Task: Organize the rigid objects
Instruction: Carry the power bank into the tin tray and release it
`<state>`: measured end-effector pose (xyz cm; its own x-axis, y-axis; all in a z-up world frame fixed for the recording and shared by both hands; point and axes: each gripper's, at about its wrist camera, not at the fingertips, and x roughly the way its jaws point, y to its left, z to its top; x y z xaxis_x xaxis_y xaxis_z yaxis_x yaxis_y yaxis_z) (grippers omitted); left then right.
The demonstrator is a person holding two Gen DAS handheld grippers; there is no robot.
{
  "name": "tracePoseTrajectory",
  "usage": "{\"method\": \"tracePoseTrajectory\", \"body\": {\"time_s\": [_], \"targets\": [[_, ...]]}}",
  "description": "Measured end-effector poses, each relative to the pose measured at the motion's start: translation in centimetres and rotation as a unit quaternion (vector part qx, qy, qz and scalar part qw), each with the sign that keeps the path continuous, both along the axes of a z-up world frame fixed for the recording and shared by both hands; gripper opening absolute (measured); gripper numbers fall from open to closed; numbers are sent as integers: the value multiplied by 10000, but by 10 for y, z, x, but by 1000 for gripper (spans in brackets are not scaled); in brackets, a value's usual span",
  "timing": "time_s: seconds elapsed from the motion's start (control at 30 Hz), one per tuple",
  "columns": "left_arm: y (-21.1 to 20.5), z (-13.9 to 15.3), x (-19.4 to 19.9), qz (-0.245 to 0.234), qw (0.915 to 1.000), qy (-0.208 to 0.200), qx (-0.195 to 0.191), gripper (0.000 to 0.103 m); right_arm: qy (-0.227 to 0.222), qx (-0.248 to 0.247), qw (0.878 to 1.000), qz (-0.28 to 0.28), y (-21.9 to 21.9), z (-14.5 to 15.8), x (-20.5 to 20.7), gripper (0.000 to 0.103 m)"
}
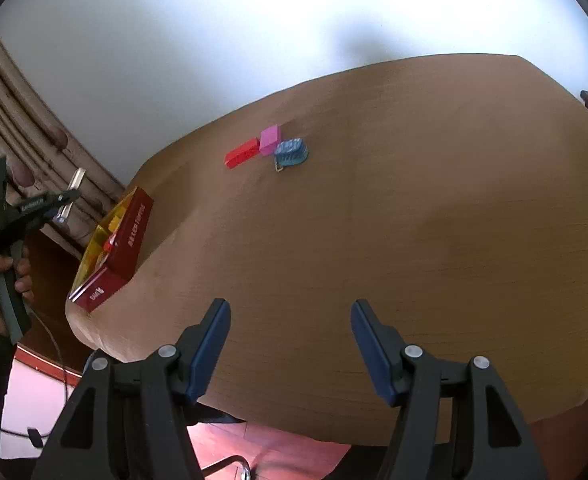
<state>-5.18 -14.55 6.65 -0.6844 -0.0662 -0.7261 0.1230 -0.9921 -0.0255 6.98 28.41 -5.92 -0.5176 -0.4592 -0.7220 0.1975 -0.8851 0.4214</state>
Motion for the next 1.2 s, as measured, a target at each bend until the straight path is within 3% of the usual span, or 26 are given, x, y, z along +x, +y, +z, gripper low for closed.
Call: {"method": "tracePoseTrajectory", "body": {"time_s": [0.17, 0.47, 0.67, 0.93, 1.1, 1.2], "targets": [[-65, -19, 2, 715, 9968, -352, 92, 26, -109, 12, 9999, 34, -1, -7, -1, 64], [-92, -58, -28, 1282, 9877, -894, -48, 26, -199, 65, 9998, 27, 3, -9, -1, 64], [-109, -89, -51, 1904, 9731, -1298, -39, 26, -201, 50, 9998, -15, 7, -7, -1, 64], [-115, -104, -61, 2159, 9654, -1462, -98, 26, -192, 56, 9998, -22, 10, -8, -4, 65], [-117, -102, -60, 2124, 9667, -1429, -71, 27, -113, 176, 9998, 5, 10, -7, -7, 65], [-113, -97, -58, 1955, 9716, -1334, -54, 38, -120, 281, 9995, -1, 6, -11, -11, 65]]}}
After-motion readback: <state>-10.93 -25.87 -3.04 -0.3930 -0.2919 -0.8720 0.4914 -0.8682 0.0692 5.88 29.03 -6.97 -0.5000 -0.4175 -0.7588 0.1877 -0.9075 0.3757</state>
